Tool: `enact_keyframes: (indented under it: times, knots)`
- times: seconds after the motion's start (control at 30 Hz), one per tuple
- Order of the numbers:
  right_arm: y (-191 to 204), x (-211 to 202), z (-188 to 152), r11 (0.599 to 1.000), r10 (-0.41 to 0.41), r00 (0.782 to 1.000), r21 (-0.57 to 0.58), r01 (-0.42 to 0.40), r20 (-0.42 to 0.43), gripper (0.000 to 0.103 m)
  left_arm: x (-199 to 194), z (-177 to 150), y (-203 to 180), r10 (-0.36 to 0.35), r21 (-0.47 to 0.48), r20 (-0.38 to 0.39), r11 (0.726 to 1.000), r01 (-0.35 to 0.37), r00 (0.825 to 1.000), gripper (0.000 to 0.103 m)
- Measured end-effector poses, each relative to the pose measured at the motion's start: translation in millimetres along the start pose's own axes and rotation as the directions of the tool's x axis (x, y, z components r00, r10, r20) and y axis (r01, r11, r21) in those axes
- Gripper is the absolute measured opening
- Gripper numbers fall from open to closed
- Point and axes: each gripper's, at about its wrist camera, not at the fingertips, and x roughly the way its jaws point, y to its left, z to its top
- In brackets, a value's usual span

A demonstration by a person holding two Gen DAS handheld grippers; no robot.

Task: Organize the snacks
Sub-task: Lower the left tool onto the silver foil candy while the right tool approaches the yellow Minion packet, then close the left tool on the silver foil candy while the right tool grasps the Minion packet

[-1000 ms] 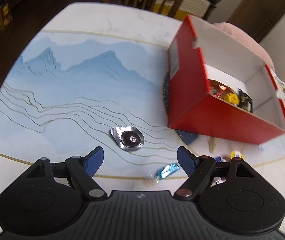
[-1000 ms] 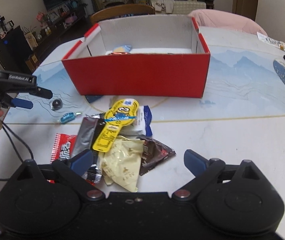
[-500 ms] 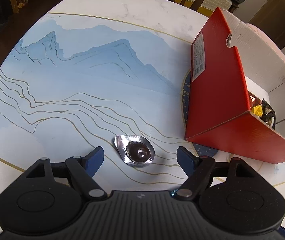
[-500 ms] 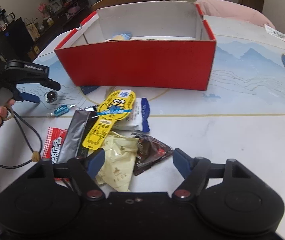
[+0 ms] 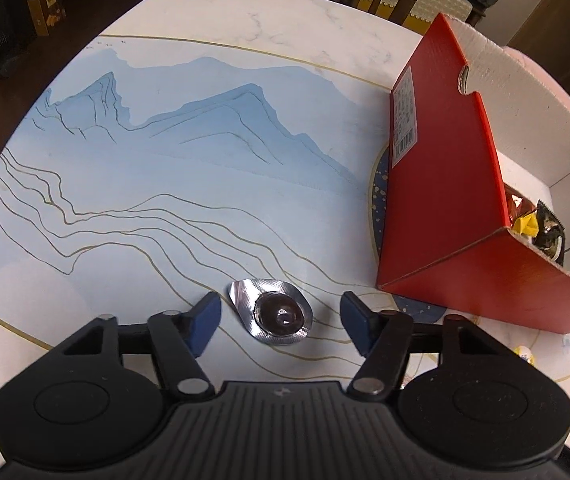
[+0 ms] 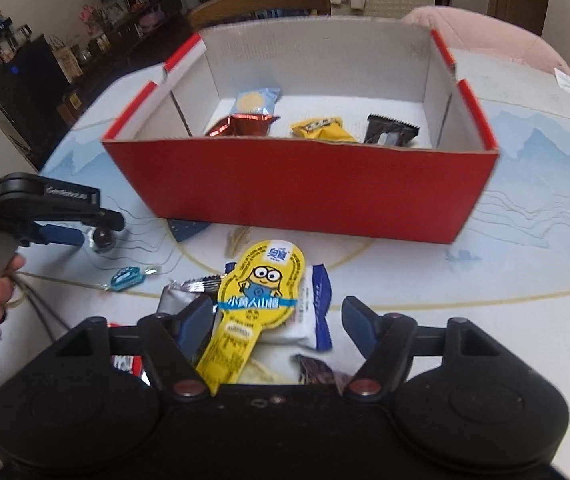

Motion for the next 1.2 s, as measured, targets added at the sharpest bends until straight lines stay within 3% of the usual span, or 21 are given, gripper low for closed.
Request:
enact_keyframes:
  times: [0.2,0.33,0.4,0.47,0.53,0.67,1.07,1.1,1.13,1.2]
  knots:
    - [2.2,21.8,10.4,1.0,-0.019,0.999,0.001,0.019,-0.039,0.072,-0.2,-0.7,-2.7,0.033,0.03,0.013,0.999,-0.034,0.999,0.041]
    - [5.6,28.5,9.1,1.0,-0.019,0.998,-0.021,0.018,-0.055,0.07,-0.2,-1.4,-2.9,0.033,0.049,0.021,0.998,-0.034,0.999,0.039]
    - [7.8,29.0,8.7,0.999,-0.015,0.998,-0.031,0.013,-0.054,0.062,-0.1,-1.2,-1.1,0.025,0.04,0.022,0.999,-0.026,0.999,0.038]
    - [9.6,29.1,8.3,0.999,-0.006,0.999,-0.038,0.004,-0.052,0.04,-0.1,-0.8,-0.4,0.021,0.035,0.021,0.999,-0.022,1.0,0.038]
    - [11.4,29.3,8.2,0.999,-0.004,0.999,-0.054,0.002,-0.047,0.026,-0.9,-0.1,1.6,0.01,0.02,0.022,1.0,-0.011,1.0,0.035]
    - [11.0,26.9,5.6,0.998,0.015,0.999,-0.063,-0.017,-0.031,0.013,-2.6,0.7,6.8,-0.008,-0.004,0.019,1.0,0.008,1.0,0.033]
    - [1.1,6.6,-2.7,0.999,0.049,0.998,0.005,-0.049,0.025,0.008,-13.0,-1.0,27.0,-0.016,-0.056,0.024,0.998,0.018,1.0,0.029]
    - [0.5,4.6,-3.5,0.999,0.051,0.998,0.012,-0.051,0.03,0.008,-14.8,-1.4,28.3,-0.018,-0.06,0.026,0.998,0.02,0.999,0.023]
    - [-0.3,2.3,-4.2,0.998,0.053,0.998,0.019,-0.054,0.036,0.008,-16.1,-1.7,29.9,-0.025,-0.061,0.024,0.998,0.027,0.999,0.009]
    - [-1.2,-3.5,-4.6,0.998,0.057,0.997,0.029,-0.059,0.052,0.008,-18.7,-2.5,33.0,-0.04,-0.073,0.014,0.996,0.041,0.999,0.009]
